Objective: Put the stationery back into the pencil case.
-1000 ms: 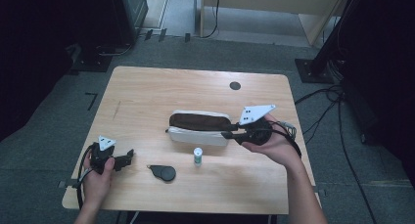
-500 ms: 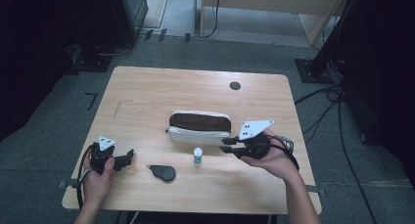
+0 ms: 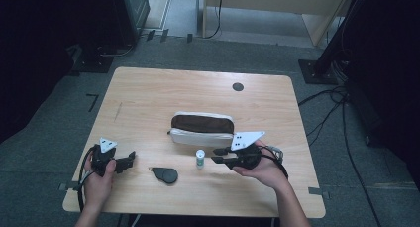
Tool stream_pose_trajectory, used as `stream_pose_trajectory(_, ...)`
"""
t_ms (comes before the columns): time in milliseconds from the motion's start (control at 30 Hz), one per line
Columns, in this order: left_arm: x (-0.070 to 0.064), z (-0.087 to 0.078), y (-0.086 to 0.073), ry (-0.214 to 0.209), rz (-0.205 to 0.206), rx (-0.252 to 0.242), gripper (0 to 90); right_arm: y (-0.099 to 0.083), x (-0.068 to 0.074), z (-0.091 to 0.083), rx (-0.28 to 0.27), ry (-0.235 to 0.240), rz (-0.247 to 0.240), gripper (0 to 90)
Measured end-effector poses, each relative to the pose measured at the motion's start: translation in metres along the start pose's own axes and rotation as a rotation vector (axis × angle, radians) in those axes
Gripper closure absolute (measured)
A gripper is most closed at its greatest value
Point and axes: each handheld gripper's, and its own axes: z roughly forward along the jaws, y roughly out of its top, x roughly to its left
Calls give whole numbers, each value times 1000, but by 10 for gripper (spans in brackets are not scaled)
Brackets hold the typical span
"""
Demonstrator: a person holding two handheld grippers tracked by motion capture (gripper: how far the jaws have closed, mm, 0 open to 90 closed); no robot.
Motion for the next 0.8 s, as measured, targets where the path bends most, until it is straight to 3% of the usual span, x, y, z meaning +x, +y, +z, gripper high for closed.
stream_pose_trajectory(400, 0, 0, 0, 0, 0, 0, 125, -15, 1, 30, -23, -5, 38, 633)
stream_pose_trajectory(800, 0, 0, 0, 0, 0, 0, 125, -24, 4, 54, -59, 3, 48, 633)
